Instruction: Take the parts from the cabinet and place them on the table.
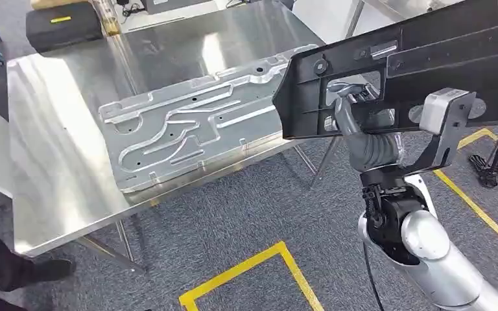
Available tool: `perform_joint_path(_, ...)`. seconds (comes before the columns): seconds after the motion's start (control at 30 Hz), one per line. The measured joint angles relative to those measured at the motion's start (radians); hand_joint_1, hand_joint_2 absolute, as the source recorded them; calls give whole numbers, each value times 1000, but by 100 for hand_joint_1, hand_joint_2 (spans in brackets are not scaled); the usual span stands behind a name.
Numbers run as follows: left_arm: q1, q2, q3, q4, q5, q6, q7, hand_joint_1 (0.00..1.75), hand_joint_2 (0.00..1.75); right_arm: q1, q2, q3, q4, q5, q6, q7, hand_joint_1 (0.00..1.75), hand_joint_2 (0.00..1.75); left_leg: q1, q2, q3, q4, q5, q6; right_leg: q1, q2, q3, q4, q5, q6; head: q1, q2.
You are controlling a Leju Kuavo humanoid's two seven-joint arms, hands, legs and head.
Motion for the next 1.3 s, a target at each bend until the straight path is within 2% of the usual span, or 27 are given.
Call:
perform_joint_path(0.07, 0, 4, 0, 1, 0, 0, -6, 0, 175, 3, 1, 5, 0, 0, 1, 0, 175, 175, 11, -1, -88, 147, -49, -12, -5, -1, 5, 1, -8, 6, -8, 0)
perform_joint_path(0.1, 0, 7, 0, 1, 0, 0, -7, 0, 175, 5, 2, 6, 2, 0, 1, 0, 175, 175, 14, 0, -113, 180, -43, -18, -8, -1, 10, 3, -13, 11, -8, 0)
perform_joint_path(0.13, 0, 11, 0, 1, 0, 0, -8, 0, 175, 5, 3, 7, 3, 0, 1, 0, 175, 175, 19, 2, -115, 164, -7, -25, -14, -1, 17, 6, -20, 17, -9, 0)
perform_joint_path(0.17, 2, 13, 0, 1, 0, 0, -8, 0, 175, 6, 4, 7, 3, 0, 1, 0, 175, 175, 23, 4, -97, 111, 42, -31, -20, -1, 24, 11, -28, 24, -10, 0)
perform_joint_path(0.23, 3, 14, 0, 1, 0, 0, -8, 0, 175, 5, 5, 7, 3, 0, 2, -1, 175, 175, 35, 13, -31, -57, 141, -46, -32, 0, 38, 26, -49, 41, -13, 0)
perform_joint_path(0.27, 4, 12, 0, 1, 0, -2, -8, 0, 175, 5, 5, 6, 2, 0, 3, -1, 175, 175, 25, 15, -24, -59, 114, -53, -29, 3, 38, 30, -56, 50, -24, 0)
perform_joint_path(0.3, 4, 11, 0, 1, 0, -4, -8, 0, 175, 4, 6, 6, 2, 0, 3, -1, 175, 175, 27, 20, -10, -89, 103, -31, -28, 5, 34, 40, -63, 59, -34, 0)
perform_joint_path(0.33, 4, 10, 0, 0, 0, -3, -8, 0, 175, 3, 7, 6, 2, 1, 3, -1, 175, 175, 25, 19, -12, -83, 102, -18, -28, 5, 36, 35, -62, 60, -24, 0)
perform_joint_path(0.43, 5, 9, 0, 0, 0, -4, -9, 0, 175, 4, 8, 6, 2, 1, 3, -1, 175, 175, 25, 14, 4, -87, 94, 6, -32, 4, 42, 44, -66, 73, -14, 0)
perform_joint_path(0.47, 5, 8, 0, 1, 0, -5, -9, 0, 175, 3, 7, 6, 2, 1, 3, -1, 175, 175, 25, 15, 14, -89, 90, 12, -31, 4, 26, 83, -78, 75, -8, 0)
perform_joint_path(0.53, 6, 8, 0, 1, 0, -5, -9, 0, 175, 2, 8, 6, 2, 2, 3, -1, 175, 175, 21, 18, 25, -89, 80, 24, -26, 4, -61, 230, -133, 79, 5, 0)
perform_joint_path(0.6, 8, 8, 0, 1, 0, -5, -9, 0, 175, 6, 9, 7, 3, 2, 3, -1, 175, 175, 13, 20, 36, -89, 67, 30, -23, 4, -153, 353, -168, 72, 15, 0)
perform_joint_path(0.63, 9, 8, 0, 1, 0, -5, -9, 0, 175, 7, 10, 7, 4, 2, 3, -1, 175, 175, 9, 20, 48, -89, 58, 31, -19, 4, -167, 351, -151, 65, 18, 0)
perform_joint_path(0.7, 10, 7, 0, 0, 0, -5, -8, 0, 175, 7, 10, 6, 7, 2, 3, -1, 175, 175, -1, 20, 76, -91, 40, 33, -5, 6, -141, 245, -61, 37, 22, 0)
perform_joint_path(0.73, 9, 6, 0, 0, 0, -5, -8, 0, 175, 6, 10, 6, 7, 2, 4, -1, 175, 175, -7, 21, 92, -93, 30, 34, 9, 10, -115, 152, 6, 14, 25, 0)
perform_joint_path(0.77, 12, 3, 0, 0, 0, -5, -8, 0, 175, 5, 10, 6, 7, 2, 4, -1, 175, 175, -4, 23, 94, -99, 20, 35, 25, 16, -103, 91, 53, -11, 26, 0)
perform_joint_path(0.8, 9, -2, 1, 1, 0, -2, -7, 0, 175, 6, 11, 6, 9, 2, 7, -1, 175, 175, -8, 23, 101, -99, 19, 32, 25, 17, -104, 96, 26, -20, 4, 0)
perform_joint_path(0.83, 9, -2, 1, 0, 0, -2, -4, 0, 175, 5, 12, 7, 10, 2, 7, -1, 175, 175, 0, 26, 95, -102, 15, 25, 25, 14, -86, 68, 30, -26, 9, 0)
perform_joint_path(0.9, 8, -6, 0, -2, -2, 0, 1, 0, 175, 5, 13, 6, 10, 2, 8, -1, 175, 175, 3, 31, 113, -106, 22, 15, 32, 15, -73, 49, 27, -28, 21, 0)
perform_joint_path(0.97, 6, -6, 0, -2, -3, 0, 2, 0, 175, 5, 14, 6, 10, 2, 10, -2, 175, 175, -1, 7, 115, -80, 14, 6, 17, 8, -26, 9, 29, -23, 21, 0)
perform_joint_path(1.0, 5, -5, 0, -2, -4, 0, 3, 0, 175, 2, 14, 7, 11, 2, 10, -2, 175, 175, 3, -1, 84, -28, -3, -2, 13, 7, -16, 1, 28, -24, 9, 0)
perform_joint_path(1.1, -3, -1, 1, -2, -7, -2, -3, 0, 175, 2, 16, 12, 12, 2, 19, -2, 175, 175, 17, -1, -45, 140, -76, -22, 0, 1, -8, 3, 10, -6, 2, 0)
perform_joint_path(1.13, -6, 0, 1, -2, -7, -2, -3, 0, 175, 2, 17, 16, 14, 4, 27, 2, 175, 175, 22, 0, -63, 145, -63, -30, -5, 0, -5, 8, 4, 0, 1, 0)
perform_joint_path(1.17, -6, 2, 1, -2, -9, -3, -4, 0, 175, 1, 18, 19, 17, 16, 36, 10, 175, 175, 27, 3, -63, 117, -26, -37, -11, 0, -1, 13, -4, 6, 0, 0)
perform_joint_path(1.23, -5, 5, 1, -1, -10, -6, -1, 0, 175, -6, 18, 29, 23, 106, 68, 62, 175, 175, 42, 9, -17, -40, 106, -61, -26, 0, 9, 33, -26, 27, -7, 0)
perform_joint_path(1.27, -4, 4, 0, -1, -13, -7, 0, 0, 175, -11, 18, 34, 26, 171, 89, 89, 175, 175, 37, 8, -14, -54, 99, -70, -28, 2, 8, 38, -33, 37, -9, 0)
perform_joint_path(1.3, -3, 3, 1, -1, -14, -8, 3, 0, 175, -16, 16, 41, 30, 245, 116, 112, 175, 175, 35, 13, -29, -59, 81, -65, -28, 2, 4, 47, -33, 43, -28, 0)
